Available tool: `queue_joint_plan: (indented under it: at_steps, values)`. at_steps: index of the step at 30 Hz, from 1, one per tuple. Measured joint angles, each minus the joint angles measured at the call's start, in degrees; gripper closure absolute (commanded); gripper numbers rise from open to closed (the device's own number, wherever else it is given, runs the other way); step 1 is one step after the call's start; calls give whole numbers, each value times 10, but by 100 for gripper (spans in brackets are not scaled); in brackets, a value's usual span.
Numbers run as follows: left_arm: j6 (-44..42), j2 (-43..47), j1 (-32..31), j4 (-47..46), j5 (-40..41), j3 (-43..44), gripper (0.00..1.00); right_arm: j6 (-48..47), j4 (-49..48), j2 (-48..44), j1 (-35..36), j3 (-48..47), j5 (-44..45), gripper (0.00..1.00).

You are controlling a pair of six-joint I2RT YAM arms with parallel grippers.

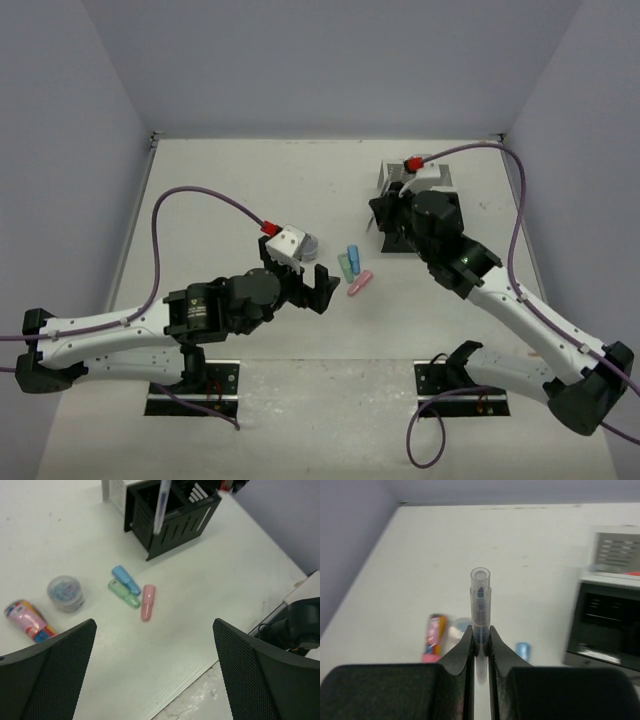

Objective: Sort the stationery into containers
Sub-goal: Place the pen in the storage box.

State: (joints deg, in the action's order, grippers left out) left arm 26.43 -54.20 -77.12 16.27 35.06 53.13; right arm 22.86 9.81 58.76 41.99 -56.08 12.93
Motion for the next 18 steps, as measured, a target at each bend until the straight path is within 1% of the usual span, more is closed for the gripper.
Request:
queue_joint_plan:
  at_steps: [4,7,10,12,14,17,18]
  values:
    - [54,4,0,107,31,9,0,-9,17,85,-82,-64,122,100]
    - [73,21,0,150,36,4,0,-18,10,161,-149,-126,171,100]
    - [85,52,0,169,40,-11,0,-27,-12,225,-201,-167,176,100]
    - [91,75,0,176,41,-26,0,-36,-18,260,-223,-186,175,100]
    - [95,92,0,185,42,-38,0,-47,-25,300,-233,-213,171,100]
    - [99,103,0,191,41,-48,0,-67,-43,359,-234,-253,161,94]
    - [100,105,0,192,40,-50,0,-73,-48,379,-234,-264,156,95]
